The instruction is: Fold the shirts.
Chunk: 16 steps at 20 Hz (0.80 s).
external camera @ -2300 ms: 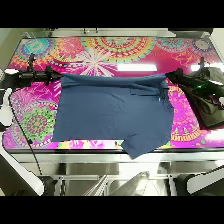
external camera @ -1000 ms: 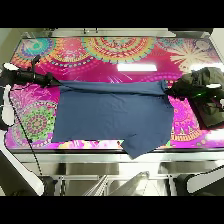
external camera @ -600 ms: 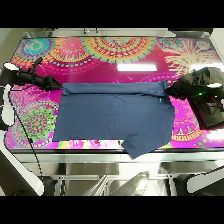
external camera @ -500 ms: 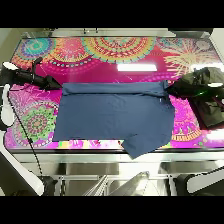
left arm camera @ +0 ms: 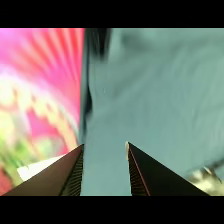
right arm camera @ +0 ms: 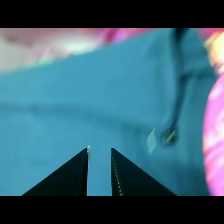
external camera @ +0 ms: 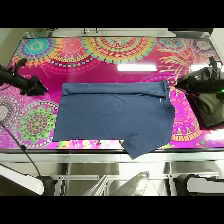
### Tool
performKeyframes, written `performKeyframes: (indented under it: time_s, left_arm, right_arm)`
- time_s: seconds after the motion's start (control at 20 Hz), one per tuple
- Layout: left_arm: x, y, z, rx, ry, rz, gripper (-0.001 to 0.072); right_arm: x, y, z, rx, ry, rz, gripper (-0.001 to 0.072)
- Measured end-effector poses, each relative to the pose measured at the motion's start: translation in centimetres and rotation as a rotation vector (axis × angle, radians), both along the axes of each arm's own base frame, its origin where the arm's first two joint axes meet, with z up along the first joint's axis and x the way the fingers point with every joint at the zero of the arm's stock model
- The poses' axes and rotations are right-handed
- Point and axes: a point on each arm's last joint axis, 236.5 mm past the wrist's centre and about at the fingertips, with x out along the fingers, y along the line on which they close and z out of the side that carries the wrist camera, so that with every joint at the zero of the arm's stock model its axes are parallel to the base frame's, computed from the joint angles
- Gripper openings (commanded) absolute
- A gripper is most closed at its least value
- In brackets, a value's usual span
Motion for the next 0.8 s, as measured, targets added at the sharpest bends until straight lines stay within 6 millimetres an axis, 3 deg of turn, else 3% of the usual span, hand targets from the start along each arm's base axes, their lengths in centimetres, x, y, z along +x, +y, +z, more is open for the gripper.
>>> performKeyframes:
  time_s: [0.3,0.35,0.4,0.6,0.8]
  left_arm:
    - [-11.8,-2.8,-4.9,0.000,0.220,0.021,0.0295]
    - [-13.5,-2.6,-5.7,0.029,0.244,0.021,0.0295]
    - [-14.8,-2.2,-6.4,0.056,0.261,0.024,0.0295]
    - [-16.8,-1.1,-7.9,0.105,0.259,0.084,0.0296]
    - [-16.9,-3.1,-8.7,0.068,0.218,0.080,0.0297]
  right_arm:
    - [-9.7,5.0,-0.6,0.075,0.098,0.065,0.0215]
    - [-10.8,5.7,-0.4,0.081,0.094,0.072,0.0384]
    - [-11.8,6.2,-0.2,0.084,0.089,0.077,0.0433]
    - [-14.1,7.5,0.8,0.076,0.050,0.082,0.0433]
    - [-14.8,7.8,1.5,0.070,0.024,0.081,0.0432]
